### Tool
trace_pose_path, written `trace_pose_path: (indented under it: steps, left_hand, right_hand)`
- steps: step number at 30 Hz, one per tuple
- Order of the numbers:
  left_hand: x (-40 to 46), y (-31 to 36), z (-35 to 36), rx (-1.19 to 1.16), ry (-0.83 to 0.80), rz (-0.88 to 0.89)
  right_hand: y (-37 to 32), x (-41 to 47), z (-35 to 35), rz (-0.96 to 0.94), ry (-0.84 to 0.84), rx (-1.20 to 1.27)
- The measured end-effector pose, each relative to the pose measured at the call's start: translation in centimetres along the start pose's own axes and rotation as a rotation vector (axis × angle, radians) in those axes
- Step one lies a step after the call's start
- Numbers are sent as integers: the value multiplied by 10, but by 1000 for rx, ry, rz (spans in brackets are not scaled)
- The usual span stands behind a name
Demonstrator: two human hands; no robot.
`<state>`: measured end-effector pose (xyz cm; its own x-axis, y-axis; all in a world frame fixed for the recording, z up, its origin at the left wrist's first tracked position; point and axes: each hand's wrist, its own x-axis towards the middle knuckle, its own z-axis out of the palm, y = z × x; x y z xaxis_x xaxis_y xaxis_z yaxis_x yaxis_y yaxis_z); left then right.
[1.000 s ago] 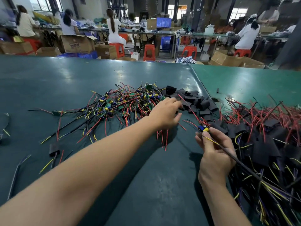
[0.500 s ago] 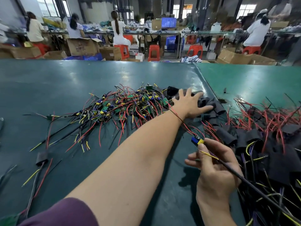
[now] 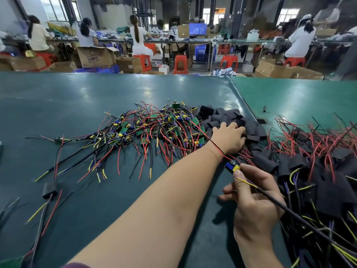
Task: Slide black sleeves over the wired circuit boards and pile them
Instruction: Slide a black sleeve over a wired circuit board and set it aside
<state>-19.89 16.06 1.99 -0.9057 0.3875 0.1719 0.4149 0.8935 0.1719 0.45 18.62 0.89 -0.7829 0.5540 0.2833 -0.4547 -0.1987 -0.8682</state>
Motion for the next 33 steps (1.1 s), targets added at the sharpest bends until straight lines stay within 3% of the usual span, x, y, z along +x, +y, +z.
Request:
trace_pose_path:
  steps: [9, 12, 17, 23, 25, 30, 33]
  left_hand:
    - [-69, -11, -16, 77, 90, 150]
    - [-97, -12, -23, 45, 90, 115]
    - [-129, -21, -40, -125, 39, 17]
    - [-155, -46, -54, -93, -80, 153]
    - [-165, -54, -52, -63, 29, 138]
    - [-192, -64, -45, -27, 485, 236]
    - [-204, -69, -48, 61, 617, 250]
  right_hand:
    - [-4, 1, -1, -10, -33, 14]
    - [-4, 4, -2, 22, -1, 37]
    - [-4, 6, -5, 58, -5, 74]
    - [-5, 8, -4, 74, 6, 82]
    - [-5, 9, -4, 70, 24, 91]
    - [-5, 10, -5, 87, 18, 104]
    - [-5, 10, -6, 128, -8, 121]
